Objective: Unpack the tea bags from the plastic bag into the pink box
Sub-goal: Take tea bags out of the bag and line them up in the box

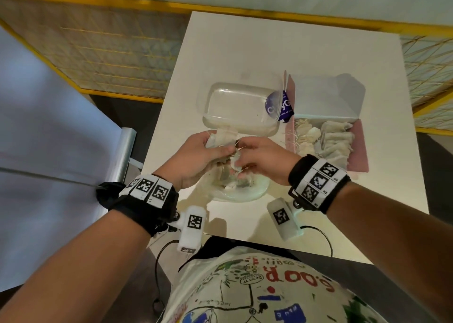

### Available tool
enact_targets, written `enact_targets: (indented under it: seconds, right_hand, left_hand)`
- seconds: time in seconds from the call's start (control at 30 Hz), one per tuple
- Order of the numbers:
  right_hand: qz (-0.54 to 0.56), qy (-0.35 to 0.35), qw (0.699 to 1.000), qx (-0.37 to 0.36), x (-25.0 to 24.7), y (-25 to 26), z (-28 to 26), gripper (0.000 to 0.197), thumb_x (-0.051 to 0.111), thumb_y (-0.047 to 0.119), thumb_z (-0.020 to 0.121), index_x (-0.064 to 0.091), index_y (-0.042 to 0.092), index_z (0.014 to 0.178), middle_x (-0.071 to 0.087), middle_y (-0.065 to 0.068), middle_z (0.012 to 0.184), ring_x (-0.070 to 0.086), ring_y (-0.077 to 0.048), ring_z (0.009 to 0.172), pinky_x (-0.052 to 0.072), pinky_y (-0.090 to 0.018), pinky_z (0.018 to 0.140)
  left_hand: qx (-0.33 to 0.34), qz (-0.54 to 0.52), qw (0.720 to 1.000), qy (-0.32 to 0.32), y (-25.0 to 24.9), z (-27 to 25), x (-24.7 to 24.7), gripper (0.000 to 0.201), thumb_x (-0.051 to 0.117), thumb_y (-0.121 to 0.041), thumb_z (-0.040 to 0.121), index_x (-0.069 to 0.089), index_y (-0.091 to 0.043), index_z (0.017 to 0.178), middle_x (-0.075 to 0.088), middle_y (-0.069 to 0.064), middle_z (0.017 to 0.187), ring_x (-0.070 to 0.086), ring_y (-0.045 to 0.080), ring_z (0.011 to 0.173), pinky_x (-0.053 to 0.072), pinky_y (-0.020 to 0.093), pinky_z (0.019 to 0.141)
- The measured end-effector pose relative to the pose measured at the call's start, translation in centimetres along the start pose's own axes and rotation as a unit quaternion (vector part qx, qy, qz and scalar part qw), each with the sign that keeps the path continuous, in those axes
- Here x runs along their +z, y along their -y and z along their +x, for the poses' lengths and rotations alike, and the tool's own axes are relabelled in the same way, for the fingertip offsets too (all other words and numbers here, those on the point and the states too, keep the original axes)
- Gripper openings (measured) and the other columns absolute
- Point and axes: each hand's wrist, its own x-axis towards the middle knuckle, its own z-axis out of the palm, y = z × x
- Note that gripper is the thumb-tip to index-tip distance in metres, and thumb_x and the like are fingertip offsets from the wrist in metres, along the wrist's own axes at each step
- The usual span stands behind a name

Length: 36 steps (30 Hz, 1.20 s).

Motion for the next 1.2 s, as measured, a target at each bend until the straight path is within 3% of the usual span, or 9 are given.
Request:
enact_targets:
  seconds: [0.13,0.33,0.53,0.63,0.73,0.87,0.97,1.1,1.2]
  right_hand:
    - [-0.132,-0.037,0.99,-0.03,-0.2,1.1,-0.2,0.029,0.077,0.004,0.082,0.067,0.006,0.11,0.071,-0.01,0.081,0.066,-0.017,0.067,0.051,-0.025,0.056]
    - [-0.148,-0.047,0.986,-0.058,-0.8,0.7,-1.2,0.023,0.08,0.004,0.079,0.067,0.007,0.097,0.067,0.008,0.066,0.065,-0.015,0.068,0.052,-0.028,0.058]
    - [-0.105,-0.044,0.99,-0.085,-0.2,1.2,-2.1,0.026,0.077,-0.003,0.079,0.064,0.008,0.099,0.072,-0.024,0.093,0.068,-0.027,0.074,0.055,-0.034,0.063]
    - [-0.151,-0.065,0.981,-0.101,0.1,1.2,-1.9,0.035,0.078,-0.001,0.079,0.063,0.011,0.109,0.068,-0.02,0.079,0.068,-0.024,0.066,0.059,-0.033,0.063]
    - [-0.218,-0.094,0.963,-0.123,0.5,1.2,-1.5,0.041,0.079,0.004,0.077,0.061,0.02,0.11,0.07,-0.019,0.088,0.072,-0.032,0.072,0.062,-0.045,0.067]
    - [-0.239,-0.106,0.955,-0.139,0.9,1.3,-1.2,0.041,0.077,0.005,0.076,0.061,0.023,0.11,0.068,-0.019,0.092,0.07,-0.035,0.077,0.059,-0.051,0.07]
    - [-0.211,-0.099,0.962,-0.141,1.1,1.7,-1.3,0.035,0.077,0.002,0.08,0.064,0.015,0.109,0.07,-0.019,0.089,0.07,-0.037,0.075,0.059,-0.046,0.07]
    - [-0.12,-0.077,0.982,-0.125,1.0,2.5,-1.7,0.026,0.078,0.002,0.082,0.068,0.001,0.106,0.071,-0.015,0.082,0.067,-0.02,0.068,0.057,-0.028,0.063]
    - [-0.059,-0.079,0.989,-0.113,1.2,3.3,-1.7,0.022,0.075,-0.001,0.084,0.066,-0.003,0.104,0.069,-0.014,0.082,0.065,-0.017,0.065,0.054,-0.025,0.061]
  left_hand:
    - [0.006,-0.019,0.999,-0.051,-0.2,-0.1,0.0,0.029,0.071,-0.002,0.091,0.065,-0.001,0.119,0.073,0.018,0.108,0.071,0.028,0.096,0.058,0.043,0.092]
    - [-0.013,-0.009,0.997,-0.082,0.3,-1.0,-0.8,0.02,0.068,-0.004,0.094,0.067,-0.008,0.114,0.075,0.011,0.1,0.073,0.019,0.082,0.06,0.027,0.067]
    - [-0.032,0.038,0.998,-0.045,0.6,-1.8,-0.9,0.04,0.066,0.006,0.092,0.063,-0.017,0.125,0.07,0.009,0.101,0.067,0.02,0.075,0.052,0.029,0.059]
    - [-0.035,0.024,0.999,0.009,0.4,-2.1,-0.7,0.046,0.071,0.007,0.084,0.064,-0.017,0.123,0.073,0.008,0.1,0.07,0.02,0.081,0.053,0.03,0.064]
    - [-0.045,-0.005,0.998,0.038,-0.1,-2.2,-0.4,0.045,0.081,-0.01,0.08,0.065,-0.012,0.122,0.071,0.01,0.099,0.069,0.02,0.081,0.049,0.031,0.064]
    - [-0.024,0.033,0.998,-0.048,-0.2,-1.7,-0.1,0.027,0.076,-0.02,0.09,0.067,-0.012,0.114,0.072,0.007,0.091,0.066,0.016,0.073,0.049,0.026,0.059]
    - [-0.014,0.011,0.998,-0.057,-0.1,-1.6,-0.6,0.019,0.074,-0.014,0.092,0.067,-0.013,0.11,0.07,0.007,0.087,0.064,0.016,0.069,0.045,0.026,0.055]
    - [-0.007,0.005,1.0,-0.026,-0.5,-1.8,-0.9,0.02,0.07,-0.014,0.094,0.067,-0.013,0.113,0.069,0.007,0.087,0.064,0.017,0.07,0.046,0.026,0.058]
    - [-0.022,-0.056,0.998,-0.005,-0.9,-1.7,-0.9,0.02,0.055,-0.014,0.1,0.067,-0.014,0.115,0.068,0.007,0.088,0.062,0.019,0.071,0.042,0.03,0.062]
